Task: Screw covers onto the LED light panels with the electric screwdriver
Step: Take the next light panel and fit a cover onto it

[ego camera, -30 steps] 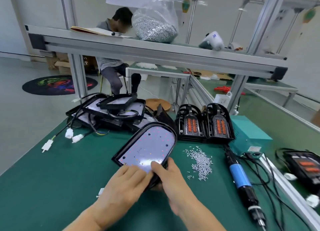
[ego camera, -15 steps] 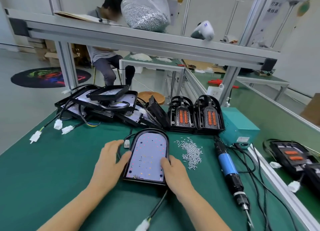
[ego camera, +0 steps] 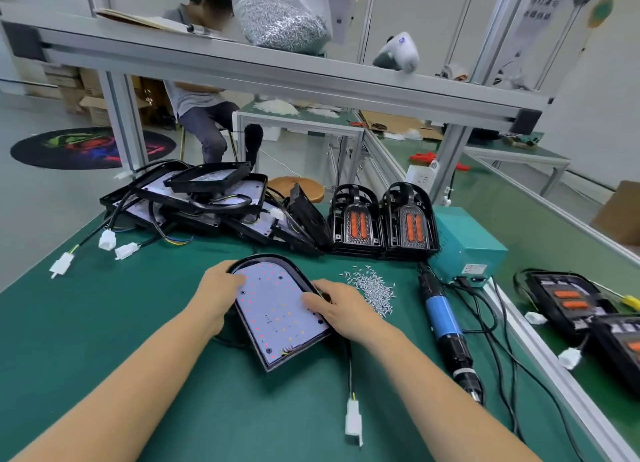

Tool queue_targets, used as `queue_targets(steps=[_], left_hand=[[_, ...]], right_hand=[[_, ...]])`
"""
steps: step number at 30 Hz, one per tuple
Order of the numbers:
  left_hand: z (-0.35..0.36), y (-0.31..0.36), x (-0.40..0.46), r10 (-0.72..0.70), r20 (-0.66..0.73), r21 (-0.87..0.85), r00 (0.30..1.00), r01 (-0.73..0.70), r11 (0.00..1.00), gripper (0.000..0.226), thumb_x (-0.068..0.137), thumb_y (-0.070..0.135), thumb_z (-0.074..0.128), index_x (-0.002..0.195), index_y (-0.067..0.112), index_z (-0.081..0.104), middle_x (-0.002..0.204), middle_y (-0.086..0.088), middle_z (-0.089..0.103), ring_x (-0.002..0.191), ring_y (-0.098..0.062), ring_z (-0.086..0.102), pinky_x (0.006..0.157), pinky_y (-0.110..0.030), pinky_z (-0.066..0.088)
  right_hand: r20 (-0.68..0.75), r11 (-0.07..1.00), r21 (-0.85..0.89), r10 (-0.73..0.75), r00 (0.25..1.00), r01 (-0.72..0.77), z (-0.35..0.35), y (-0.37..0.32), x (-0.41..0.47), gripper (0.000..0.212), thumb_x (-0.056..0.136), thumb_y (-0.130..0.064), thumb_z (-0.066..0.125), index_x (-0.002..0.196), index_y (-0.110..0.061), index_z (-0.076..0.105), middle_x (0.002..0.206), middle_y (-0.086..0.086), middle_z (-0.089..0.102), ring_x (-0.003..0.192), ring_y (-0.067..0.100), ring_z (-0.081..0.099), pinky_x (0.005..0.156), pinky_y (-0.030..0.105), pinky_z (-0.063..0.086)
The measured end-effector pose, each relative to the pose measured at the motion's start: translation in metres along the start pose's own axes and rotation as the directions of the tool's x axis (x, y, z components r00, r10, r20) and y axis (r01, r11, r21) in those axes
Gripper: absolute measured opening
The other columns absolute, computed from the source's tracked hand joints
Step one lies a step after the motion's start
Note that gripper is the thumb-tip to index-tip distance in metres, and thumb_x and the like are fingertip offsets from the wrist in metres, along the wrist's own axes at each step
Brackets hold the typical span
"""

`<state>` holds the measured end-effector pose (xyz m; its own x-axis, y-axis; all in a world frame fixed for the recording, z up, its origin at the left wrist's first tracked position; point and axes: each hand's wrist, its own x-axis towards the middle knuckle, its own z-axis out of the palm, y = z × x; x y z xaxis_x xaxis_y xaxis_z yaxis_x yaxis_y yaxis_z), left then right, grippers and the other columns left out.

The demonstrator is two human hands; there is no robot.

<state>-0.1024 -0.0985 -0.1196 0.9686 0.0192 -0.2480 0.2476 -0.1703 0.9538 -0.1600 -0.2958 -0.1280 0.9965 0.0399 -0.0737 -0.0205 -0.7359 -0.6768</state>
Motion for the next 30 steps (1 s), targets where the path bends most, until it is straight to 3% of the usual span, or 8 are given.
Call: queue_targets(steps=[2, 5, 7, 10, 12, 17, 22, 30], left_hand=[[-0.004, -0.006, 0.0, -0.037, -0.029, -0.043, 0.999, 0.036, 0.998, 0.027, 0.088, -0.009, 0.042, 0.102, 0.006, 0.061, 0.088, -0.017, 0.062, 0.076, -0.028, 0.055, 0.072, -0.037, 0.045], [-0.014, -0.012, -0.002, -0.077, -0.054, -0.106, 0.996, 0.071, 0.992, 0.031, 0.086, -0.012, 0.04, 0.098, 0.008, 0.061, 0.075, -0.013, 0.06, 0.063, -0.026, 0.053, 0.06, -0.029, 0.045], [-0.019, -0.015, -0.003, -0.097, -0.056, -0.136, 0.994, 0.088, 0.987, 0.032, 0.083, -0.013, 0.04, 0.094, 0.008, 0.061, 0.075, -0.014, 0.06, 0.059, -0.027, 0.052, 0.057, -0.027, 0.043], [-0.021, -0.018, -0.003, -0.105, -0.066, -0.161, 0.992, 0.093, 0.983, 0.027, 0.075, -0.015, 0.038, 0.082, 0.004, 0.056, 0.081, -0.017, 0.055, 0.069, -0.029, 0.047, 0.066, -0.035, 0.04], [-0.017, -0.02, -0.004, -0.087, -0.098, -0.158, 0.991, 0.071, 0.985, 0.026, 0.074, -0.014, 0.04, 0.085, 0.004, 0.057, 0.089, -0.017, 0.057, 0.078, -0.032, 0.05, 0.07, -0.043, 0.042], [-0.008, -0.03, -0.013, -0.008, -0.181, -0.179, 0.983, -0.025, 0.984, 0.039, 0.077, -0.01, 0.044, 0.103, 0.013, 0.063, 0.103, -0.012, 0.065, 0.088, -0.033, 0.058, 0.085, -0.05, 0.05], [-0.009, -0.032, -0.012, -0.04, -0.17, -0.257, 0.985, -0.005, 0.966, 0.046, 0.079, -0.013, 0.04, 0.107, 0.013, 0.065, 0.108, -0.016, 0.066, 0.102, -0.041, 0.06, 0.091, -0.056, 0.048], [-0.008, -0.027, -0.017, -0.056, -0.18, -0.334, 0.982, -0.008, 0.942, 0.045, 0.081, -0.014, 0.037, 0.098, 0.014, 0.067, 0.089, -0.006, 0.067, 0.078, -0.022, 0.06, 0.064, -0.03, 0.047]], right_hand=[[-0.023, 1.0, 0.002, -0.01, 1.0, 0.01, -0.004, 0.005, 0.0, 0.034, 0.099, -0.042, 0.05, 0.122, -0.02, 0.063, 0.109, -0.003, 0.068, 0.1, 0.014, 0.06, 0.091, 0.024, 0.044], [-0.001, 0.999, 0.049, 0.018, 1.0, -0.018, -0.013, 0.02, 0.0, 0.03, 0.102, -0.023, 0.048, 0.125, -0.013, 0.064, 0.088, -0.011, 0.064, 0.069, -0.001, 0.055, 0.065, 0.006, 0.039], [-0.002, 0.999, -0.002, 0.042, 0.999, -0.042, -0.018, 0.031, -0.001, 0.031, 0.102, -0.013, 0.046, 0.127, -0.011, 0.064, 0.093, -0.004, 0.066, 0.069, 0.004, 0.055, 0.063, 0.01, 0.04], [-0.068, 0.976, -0.215, 0.012, 0.998, -0.026, -0.02, 0.04, 0.004, 0.032, 0.103, -0.015, 0.046, 0.13, -0.017, 0.063, 0.123, 0.006, 0.062, 0.11, 0.022, 0.058, 0.09, 0.024, 0.043], [-0.094, 0.941, -0.336, 0.002, 0.996, -0.034, -0.019, 0.041, 0.008, 0.033, 0.103, -0.019, 0.045, 0.131, -0.021, 0.062, 0.123, 0.007, 0.059, 0.117, 0.024, 0.053, 0.094, 0.03, 0.042], [-0.338, 0.954, -0.266, 0.044, 0.94, -0.14, -0.029, 0.045, 0.016, 0.029, 0.099, -0.028, 0.051, 0.126, -0.023, 0.063, 0.122, 0.001, 0.057, 0.11, 0.019, 0.055, 0.088, 0.029, 0.042], [-0.654, 0.923, -0.229, 0.089, 0.752, -0.308, -0.068, 0.053, 0.032, 0.033, 0.099, -0.028, 0.055, 0.128, -0.013, 0.059, 0.123, 0.007, 0.055, 0.109, 0.023, 0.055, 0.084, 0.035, 0.046], [-0.635, 0.8, -0.302, 0.237, 0.735, -0.519, -0.098, 0.058, 0.067, 0.026, 0.099, -0.032, 0.054, 0.105, -0.009, 0.065, 0.105, 0.01, 0.066, 0.094, 0.031, 0.064, 0.065, 0.029, 0.04]])
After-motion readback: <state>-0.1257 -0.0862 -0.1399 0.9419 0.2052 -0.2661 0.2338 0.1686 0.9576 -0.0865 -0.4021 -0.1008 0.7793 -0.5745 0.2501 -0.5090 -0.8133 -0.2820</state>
